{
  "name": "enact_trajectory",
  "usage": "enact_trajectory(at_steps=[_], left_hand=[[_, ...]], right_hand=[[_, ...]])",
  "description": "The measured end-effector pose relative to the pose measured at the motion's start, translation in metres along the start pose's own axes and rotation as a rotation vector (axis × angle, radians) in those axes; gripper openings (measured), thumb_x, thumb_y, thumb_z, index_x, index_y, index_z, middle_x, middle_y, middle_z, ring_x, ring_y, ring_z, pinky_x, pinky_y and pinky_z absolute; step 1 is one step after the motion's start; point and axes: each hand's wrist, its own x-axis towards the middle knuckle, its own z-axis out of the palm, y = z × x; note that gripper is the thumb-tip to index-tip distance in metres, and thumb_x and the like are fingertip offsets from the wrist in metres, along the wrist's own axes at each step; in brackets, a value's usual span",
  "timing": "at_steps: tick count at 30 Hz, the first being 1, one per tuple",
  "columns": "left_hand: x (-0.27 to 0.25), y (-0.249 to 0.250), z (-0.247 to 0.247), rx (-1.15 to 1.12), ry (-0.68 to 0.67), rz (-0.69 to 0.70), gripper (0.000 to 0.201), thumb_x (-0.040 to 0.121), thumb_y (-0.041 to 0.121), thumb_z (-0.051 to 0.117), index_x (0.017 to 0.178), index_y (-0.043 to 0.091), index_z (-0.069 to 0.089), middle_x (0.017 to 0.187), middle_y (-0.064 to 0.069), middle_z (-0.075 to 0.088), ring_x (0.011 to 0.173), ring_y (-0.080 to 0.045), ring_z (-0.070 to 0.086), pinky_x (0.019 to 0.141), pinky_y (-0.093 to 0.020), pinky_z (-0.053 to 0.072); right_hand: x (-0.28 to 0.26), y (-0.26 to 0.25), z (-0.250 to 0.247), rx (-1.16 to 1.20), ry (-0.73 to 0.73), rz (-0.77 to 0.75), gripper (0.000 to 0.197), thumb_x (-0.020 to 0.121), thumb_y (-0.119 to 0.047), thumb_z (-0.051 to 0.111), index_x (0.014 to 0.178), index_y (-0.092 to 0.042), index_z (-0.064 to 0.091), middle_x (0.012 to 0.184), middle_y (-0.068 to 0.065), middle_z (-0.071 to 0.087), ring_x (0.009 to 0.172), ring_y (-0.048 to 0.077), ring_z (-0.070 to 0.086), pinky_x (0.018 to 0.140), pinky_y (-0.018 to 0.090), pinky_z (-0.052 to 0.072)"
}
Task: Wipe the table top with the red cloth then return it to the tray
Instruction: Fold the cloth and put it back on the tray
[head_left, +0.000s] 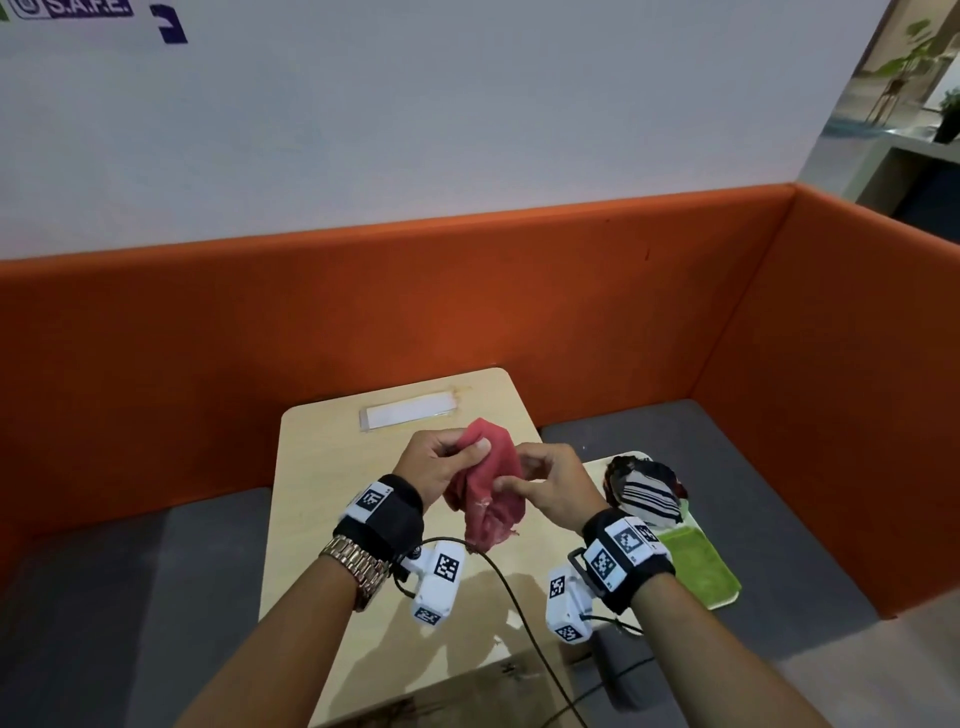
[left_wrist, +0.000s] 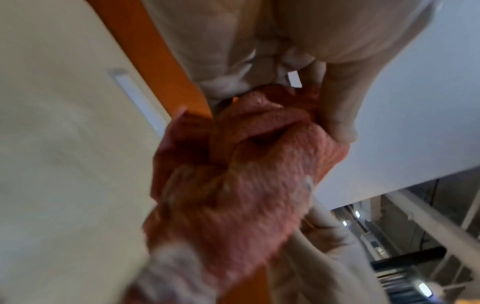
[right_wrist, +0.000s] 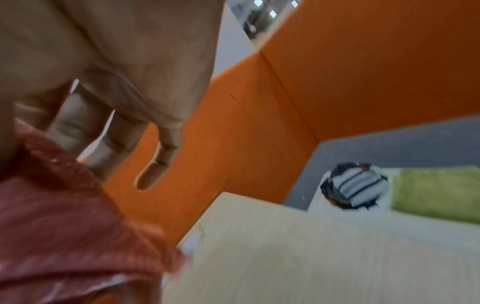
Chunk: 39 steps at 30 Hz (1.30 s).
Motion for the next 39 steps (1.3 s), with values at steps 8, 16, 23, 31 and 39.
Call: enact_trajectory(at_steps=[8, 16, 23, 31, 39], left_hand=[[0.002, 0.001, -0.02, 0.226, -0.073, 0.068, 0.009, 0.083, 0.015, 0.072, 0.091, 0.017, 0.076, 0.11, -0.002, 0.07, 0.104, -0.013, 0.063, 0.093, -0.027, 0.049], [-0.004, -0.012, 0.008, -0.126, -0.058, -0.102, 0.066, 0.055, 0.026, 0.087, 0.111, 0.007, 0.058, 0.102, -0.017, 0.069, 0.094, -0.03, 0.068, 0.085, -0.044, 0.056], [-0.001, -0.019, 0.024, -0.156, 0.086, -0.044, 0.065, 0.063, 0.024, 0.083, 0.119, 0.012, 0.05, 0.105, -0.017, 0.068, 0.095, -0.029, 0.067, 0.083, -0.045, 0.057], [0.0, -0.03, 0.018, -0.24, 0.31, -0.087, 0.046, 0.077, 0.012, 0.078, 0.114, 0.016, 0.052, 0.108, -0.014, 0.067, 0.098, -0.032, 0.066, 0.08, -0.042, 0.057], [-0.004, -0.023, 0.011, -0.24, 0.019, -0.171, 0.038, 0.069, 0.019, 0.084, 0.103, 0.01, 0.07, 0.103, -0.019, 0.071, 0.097, -0.037, 0.067, 0.085, -0.048, 0.056]], right_hand=[[-0.002, -0.001, -0.019, 0.034, -0.051, 0.022, 0.014, 0.095, -0.011, 0.061, 0.1, -0.008, 0.074, 0.079, 0.006, 0.072, 0.071, 0.016, 0.061, 0.068, 0.03, 0.049], [-0.004, -0.017, -0.027, 0.15, -0.126, 0.071, 0.024, 0.098, -0.027, 0.055, 0.111, -0.01, 0.065, 0.097, 0.026, 0.065, 0.088, 0.036, 0.063, 0.086, 0.058, 0.05], [-0.008, -0.031, -0.028, -0.214, -0.134, 0.105, 0.051, 0.064, -0.046, 0.088, 0.103, -0.025, 0.063, 0.09, -0.002, 0.072, 0.081, 0.015, 0.07, 0.067, 0.029, 0.06], [0.001, -0.022, -0.037, -0.21, -0.189, 0.189, 0.023, 0.077, -0.009, 0.079, 0.091, -0.005, 0.062, 0.071, 0.014, 0.067, 0.051, 0.026, 0.059, 0.05, 0.034, 0.051], [-0.001, 0.0, -0.032, 0.479, 0.194, 0.24, 0.019, 0.092, -0.009, 0.064, 0.111, -0.004, 0.062, 0.097, 0.019, 0.067, 0.083, 0.03, 0.066, 0.073, 0.041, 0.056]])
